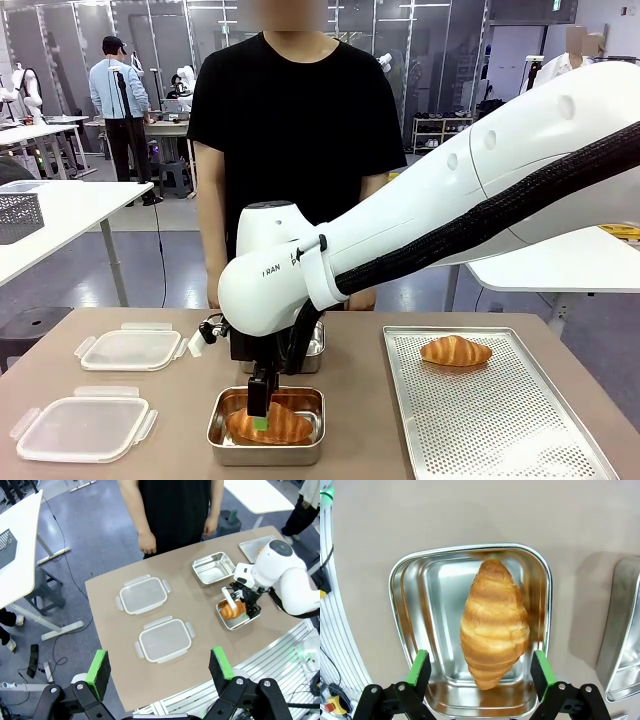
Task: Place the bread into the airtight container.
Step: Pick up a Butter Roll and place it into an empty Airtight Container.
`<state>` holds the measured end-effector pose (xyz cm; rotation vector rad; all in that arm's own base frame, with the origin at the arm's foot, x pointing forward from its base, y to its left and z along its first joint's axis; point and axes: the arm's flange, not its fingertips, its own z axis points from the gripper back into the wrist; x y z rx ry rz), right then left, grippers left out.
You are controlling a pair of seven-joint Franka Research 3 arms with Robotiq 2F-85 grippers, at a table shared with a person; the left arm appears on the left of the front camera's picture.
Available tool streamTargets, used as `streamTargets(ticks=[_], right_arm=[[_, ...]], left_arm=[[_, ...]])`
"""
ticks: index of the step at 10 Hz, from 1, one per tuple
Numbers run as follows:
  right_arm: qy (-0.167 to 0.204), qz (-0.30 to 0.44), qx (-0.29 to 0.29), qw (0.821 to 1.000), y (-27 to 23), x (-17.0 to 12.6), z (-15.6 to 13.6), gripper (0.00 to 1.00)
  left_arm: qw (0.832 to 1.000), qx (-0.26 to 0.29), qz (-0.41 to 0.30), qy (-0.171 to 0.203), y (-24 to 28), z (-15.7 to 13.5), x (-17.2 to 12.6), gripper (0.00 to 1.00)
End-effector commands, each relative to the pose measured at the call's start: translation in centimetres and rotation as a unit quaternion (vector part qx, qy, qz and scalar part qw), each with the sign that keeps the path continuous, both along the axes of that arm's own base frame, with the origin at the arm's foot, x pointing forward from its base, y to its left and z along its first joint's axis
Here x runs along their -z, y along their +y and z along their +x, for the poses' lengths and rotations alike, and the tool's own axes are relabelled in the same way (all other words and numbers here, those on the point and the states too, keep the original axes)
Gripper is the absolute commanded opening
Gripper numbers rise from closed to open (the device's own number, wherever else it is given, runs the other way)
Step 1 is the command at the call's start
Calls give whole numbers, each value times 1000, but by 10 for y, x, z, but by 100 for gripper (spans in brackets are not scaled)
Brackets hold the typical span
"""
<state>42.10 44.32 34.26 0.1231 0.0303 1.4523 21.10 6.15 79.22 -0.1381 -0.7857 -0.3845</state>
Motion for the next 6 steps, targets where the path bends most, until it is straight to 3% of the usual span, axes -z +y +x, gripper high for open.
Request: streamTargets(ticks=[1, 6], right_arm=[[-10, -12, 6, 1000, 0, -2, 0, 100], [0, -1, 0, 1000, 0, 0, 0, 100]], left_arm=[[1000, 0, 1, -1, -1, 1, -2, 100], [1000, 0, 1, -1, -1, 1, -2, 100]])
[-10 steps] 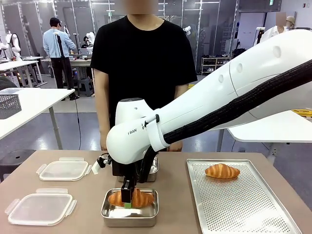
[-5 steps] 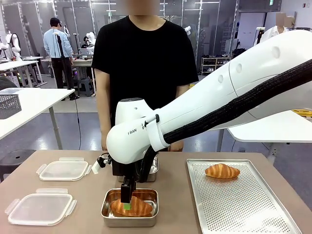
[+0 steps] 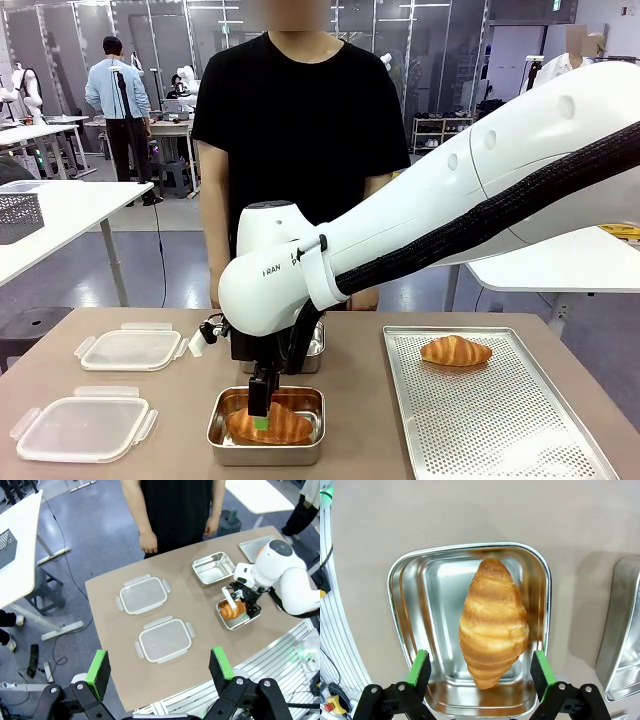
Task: Place the bread into the airtight container.
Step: Pick up a Butter Roll and place it into an empty Airtight Container.
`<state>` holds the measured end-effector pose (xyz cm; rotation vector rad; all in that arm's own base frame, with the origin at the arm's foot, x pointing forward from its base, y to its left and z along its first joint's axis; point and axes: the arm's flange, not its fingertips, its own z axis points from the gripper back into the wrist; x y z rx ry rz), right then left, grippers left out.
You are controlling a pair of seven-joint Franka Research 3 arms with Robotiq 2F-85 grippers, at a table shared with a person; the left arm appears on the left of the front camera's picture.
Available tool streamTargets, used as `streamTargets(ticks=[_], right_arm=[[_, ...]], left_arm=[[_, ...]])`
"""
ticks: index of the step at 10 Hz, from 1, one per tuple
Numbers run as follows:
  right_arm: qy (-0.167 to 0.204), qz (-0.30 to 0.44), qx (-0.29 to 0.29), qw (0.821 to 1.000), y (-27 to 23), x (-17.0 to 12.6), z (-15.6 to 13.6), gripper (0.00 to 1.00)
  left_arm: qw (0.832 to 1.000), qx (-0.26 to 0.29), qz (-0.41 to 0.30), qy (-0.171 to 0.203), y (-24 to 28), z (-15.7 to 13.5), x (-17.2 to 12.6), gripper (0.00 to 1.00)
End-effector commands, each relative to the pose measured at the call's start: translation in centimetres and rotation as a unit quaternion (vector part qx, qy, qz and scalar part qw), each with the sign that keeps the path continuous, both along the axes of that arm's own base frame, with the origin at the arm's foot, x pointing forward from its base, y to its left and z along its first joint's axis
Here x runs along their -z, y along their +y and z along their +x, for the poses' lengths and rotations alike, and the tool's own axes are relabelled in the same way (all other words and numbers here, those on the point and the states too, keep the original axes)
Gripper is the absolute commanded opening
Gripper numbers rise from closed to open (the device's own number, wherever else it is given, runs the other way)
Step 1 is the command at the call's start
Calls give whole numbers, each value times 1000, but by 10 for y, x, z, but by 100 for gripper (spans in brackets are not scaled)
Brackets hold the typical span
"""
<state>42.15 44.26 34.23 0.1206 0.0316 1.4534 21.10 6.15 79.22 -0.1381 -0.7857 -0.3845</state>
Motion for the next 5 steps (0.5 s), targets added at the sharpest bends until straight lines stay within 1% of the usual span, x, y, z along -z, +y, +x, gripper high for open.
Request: streamTargets(ticks=[1, 5], right_arm=[[0, 1, 0, 1000, 0, 0, 0, 100], [0, 1, 0, 1000, 0, 0, 0, 100]], left_arm=[[1000, 0, 1, -1, -1, 1, -2, 100], [1000, 0, 1, -1, -1, 1, -2, 100]])
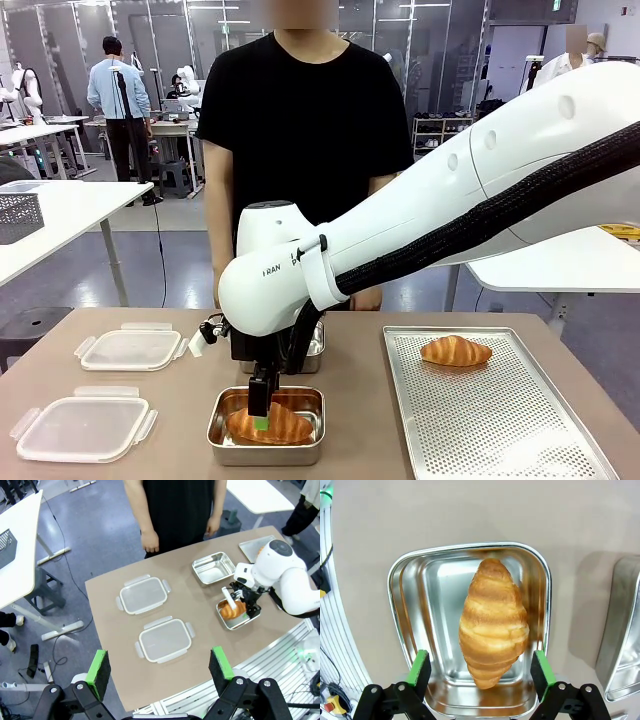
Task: Place the bread into the airtight container.
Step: Pick up a Butter Roll and place it into an empty Airtight Container.
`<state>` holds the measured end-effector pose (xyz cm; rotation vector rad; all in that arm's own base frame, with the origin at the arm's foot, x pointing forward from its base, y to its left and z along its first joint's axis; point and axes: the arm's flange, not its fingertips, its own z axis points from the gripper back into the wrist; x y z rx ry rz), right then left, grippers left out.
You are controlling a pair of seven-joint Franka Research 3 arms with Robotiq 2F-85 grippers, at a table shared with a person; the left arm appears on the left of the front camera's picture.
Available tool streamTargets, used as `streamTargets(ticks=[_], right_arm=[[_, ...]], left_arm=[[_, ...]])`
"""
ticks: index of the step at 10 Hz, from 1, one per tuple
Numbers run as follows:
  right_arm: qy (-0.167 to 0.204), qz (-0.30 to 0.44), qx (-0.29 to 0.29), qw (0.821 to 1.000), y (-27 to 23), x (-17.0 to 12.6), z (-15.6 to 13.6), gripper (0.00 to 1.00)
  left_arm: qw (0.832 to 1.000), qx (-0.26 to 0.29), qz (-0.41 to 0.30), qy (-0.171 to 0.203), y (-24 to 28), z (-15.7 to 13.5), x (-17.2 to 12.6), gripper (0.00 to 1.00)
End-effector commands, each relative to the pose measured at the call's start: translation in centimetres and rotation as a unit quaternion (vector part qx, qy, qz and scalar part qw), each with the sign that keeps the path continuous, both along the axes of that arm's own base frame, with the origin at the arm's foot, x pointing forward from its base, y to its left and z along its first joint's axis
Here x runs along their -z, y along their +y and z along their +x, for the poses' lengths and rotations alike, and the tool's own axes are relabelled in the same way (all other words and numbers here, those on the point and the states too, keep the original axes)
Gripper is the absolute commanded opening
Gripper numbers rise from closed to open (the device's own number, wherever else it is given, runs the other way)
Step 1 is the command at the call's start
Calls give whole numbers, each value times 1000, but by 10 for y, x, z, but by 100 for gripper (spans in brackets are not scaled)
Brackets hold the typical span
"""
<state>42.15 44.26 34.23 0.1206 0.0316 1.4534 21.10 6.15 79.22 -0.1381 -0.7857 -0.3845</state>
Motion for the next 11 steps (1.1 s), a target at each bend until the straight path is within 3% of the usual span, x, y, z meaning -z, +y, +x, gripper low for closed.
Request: streamTargets(ticks=[1, 5, 11], right_arm=[[0, 1, 0, 1000, 0, 0, 0, 100], [0, 0, 0, 1000, 0, 0, 0, 100], [-19, 61, 160, 985, -143, -191, -24, 100]], left_arm=[[1000, 0, 1, -1, -1, 1, -2, 100], [1000, 0, 1, -1, -1, 1, -2, 100], [1000, 0, 1, -1, -1, 1, -2, 100]])
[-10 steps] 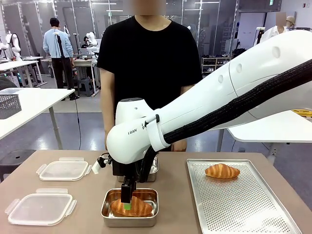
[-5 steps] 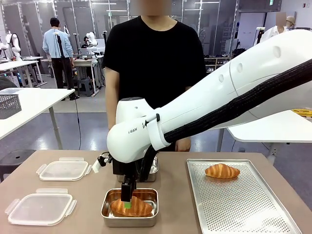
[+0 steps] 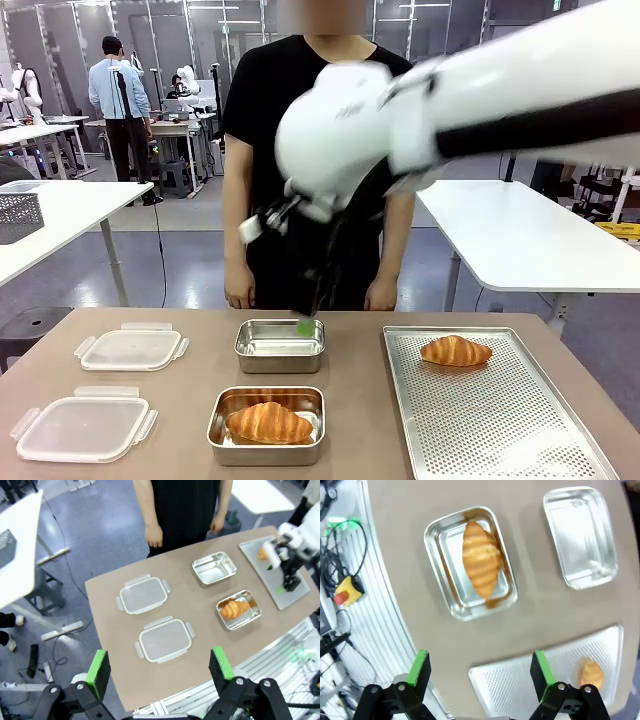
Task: Place the bread into the airtight container.
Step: Pick up a Butter Roll and place it into an empty Airtight Container.
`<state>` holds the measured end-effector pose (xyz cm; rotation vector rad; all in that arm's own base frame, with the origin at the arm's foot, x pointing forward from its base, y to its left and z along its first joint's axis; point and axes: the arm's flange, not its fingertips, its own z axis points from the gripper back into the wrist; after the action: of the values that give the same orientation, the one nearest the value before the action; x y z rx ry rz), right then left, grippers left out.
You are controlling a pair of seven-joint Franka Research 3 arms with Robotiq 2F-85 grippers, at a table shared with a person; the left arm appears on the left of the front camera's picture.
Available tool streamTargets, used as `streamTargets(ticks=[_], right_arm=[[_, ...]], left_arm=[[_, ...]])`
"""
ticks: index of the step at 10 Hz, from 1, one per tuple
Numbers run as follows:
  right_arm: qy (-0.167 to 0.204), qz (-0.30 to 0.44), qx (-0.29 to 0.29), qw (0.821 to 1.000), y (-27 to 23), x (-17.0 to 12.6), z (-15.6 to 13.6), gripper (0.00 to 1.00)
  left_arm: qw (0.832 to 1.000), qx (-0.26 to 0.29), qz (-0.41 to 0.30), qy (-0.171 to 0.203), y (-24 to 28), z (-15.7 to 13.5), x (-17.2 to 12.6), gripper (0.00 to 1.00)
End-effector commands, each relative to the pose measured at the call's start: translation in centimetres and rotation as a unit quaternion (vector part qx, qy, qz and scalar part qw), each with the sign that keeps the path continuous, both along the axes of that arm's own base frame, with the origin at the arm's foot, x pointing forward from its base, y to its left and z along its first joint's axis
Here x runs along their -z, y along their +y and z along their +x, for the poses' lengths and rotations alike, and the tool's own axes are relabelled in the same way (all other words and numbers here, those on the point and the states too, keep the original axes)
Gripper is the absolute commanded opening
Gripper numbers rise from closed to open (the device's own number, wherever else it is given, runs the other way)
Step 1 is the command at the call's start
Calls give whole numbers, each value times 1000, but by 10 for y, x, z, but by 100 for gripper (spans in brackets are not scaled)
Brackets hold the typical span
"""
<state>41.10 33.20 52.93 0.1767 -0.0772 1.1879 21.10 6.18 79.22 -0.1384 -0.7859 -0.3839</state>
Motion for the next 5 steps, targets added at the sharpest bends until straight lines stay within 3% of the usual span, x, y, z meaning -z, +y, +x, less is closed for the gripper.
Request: streamTargets(ticks=[1, 3, 5], right_arm=[[-19, 29, 57, 998, -64, -30, -20, 100], [-26, 68, 133, 988, -129, -70, -35, 100], [-64, 112, 226, 966, -186, -97, -60, 100]], left_arm=[[1000, 0, 2, -1, -1, 1, -2, 100], [1000, 0, 2, -1, -1, 1, -2, 100], [1000, 0, 2, -1, -1, 1, -2, 100]])
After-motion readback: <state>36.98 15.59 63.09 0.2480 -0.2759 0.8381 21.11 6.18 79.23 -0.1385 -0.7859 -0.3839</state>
